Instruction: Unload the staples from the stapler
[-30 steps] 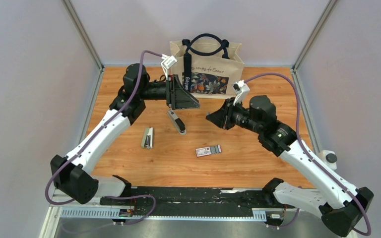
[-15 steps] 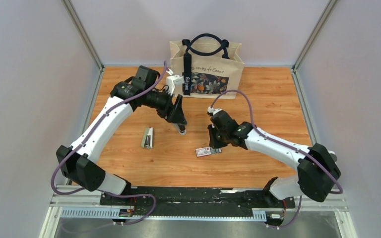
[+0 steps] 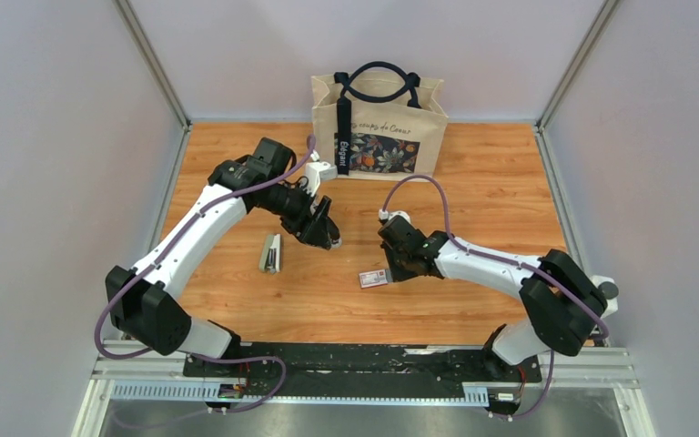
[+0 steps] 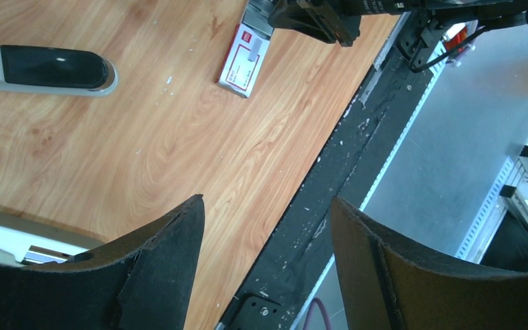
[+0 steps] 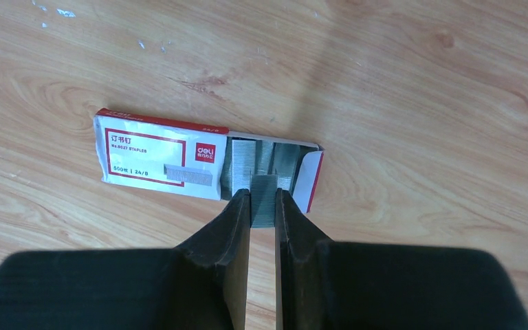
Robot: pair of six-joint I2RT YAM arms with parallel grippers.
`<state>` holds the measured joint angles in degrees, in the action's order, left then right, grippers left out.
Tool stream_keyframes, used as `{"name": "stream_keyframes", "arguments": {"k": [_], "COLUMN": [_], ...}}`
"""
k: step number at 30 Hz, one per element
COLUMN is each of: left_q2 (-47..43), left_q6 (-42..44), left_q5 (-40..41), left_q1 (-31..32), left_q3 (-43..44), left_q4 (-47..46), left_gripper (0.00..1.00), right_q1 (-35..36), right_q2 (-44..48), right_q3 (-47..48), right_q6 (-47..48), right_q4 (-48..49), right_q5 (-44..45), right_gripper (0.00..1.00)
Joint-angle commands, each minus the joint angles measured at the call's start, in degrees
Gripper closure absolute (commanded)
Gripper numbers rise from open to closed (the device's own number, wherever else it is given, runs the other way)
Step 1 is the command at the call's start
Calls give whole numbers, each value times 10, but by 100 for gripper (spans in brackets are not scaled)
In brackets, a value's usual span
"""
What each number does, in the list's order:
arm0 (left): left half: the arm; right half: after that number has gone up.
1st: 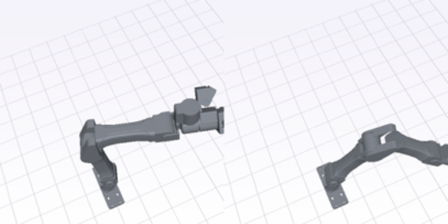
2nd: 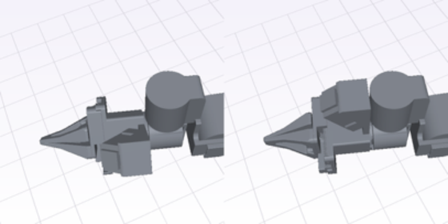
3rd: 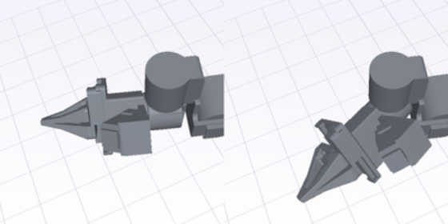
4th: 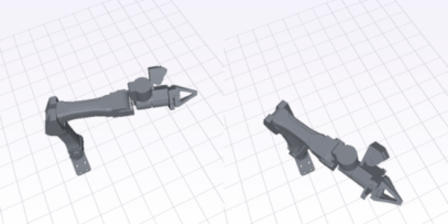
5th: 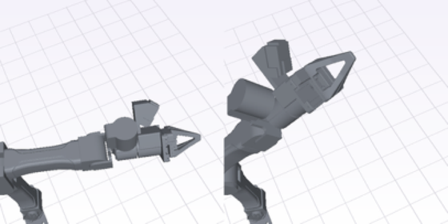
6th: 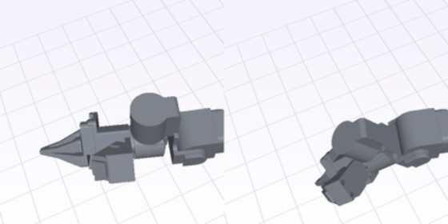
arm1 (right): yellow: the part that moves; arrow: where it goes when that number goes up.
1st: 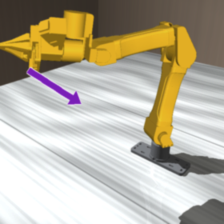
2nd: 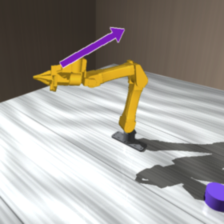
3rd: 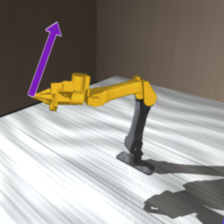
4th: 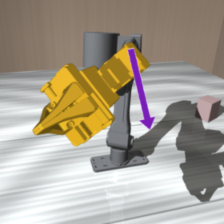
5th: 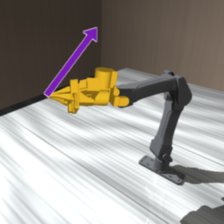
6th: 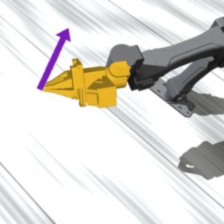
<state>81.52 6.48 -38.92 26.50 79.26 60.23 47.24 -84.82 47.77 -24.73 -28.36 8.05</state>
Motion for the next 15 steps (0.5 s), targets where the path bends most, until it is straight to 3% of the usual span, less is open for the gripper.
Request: {"name": "stream_keyframes", "arguments": {"k": [1,15], "left_q2": [-11,-7], "left_q6": [17,7], "left_q5": [-6,-28], "left_q1": [-1,-1], "left_q3": [-8,-12], "left_q4": [-9,-20], "left_gripper": [26,27], "right_q1": [4,3], "right_q2": [-11,-29], "right_q3": [8,17], "right_q6": [2,4], "right_q4": [31,28], "right_q5": [12,8], "right_gripper": [100,99]}}
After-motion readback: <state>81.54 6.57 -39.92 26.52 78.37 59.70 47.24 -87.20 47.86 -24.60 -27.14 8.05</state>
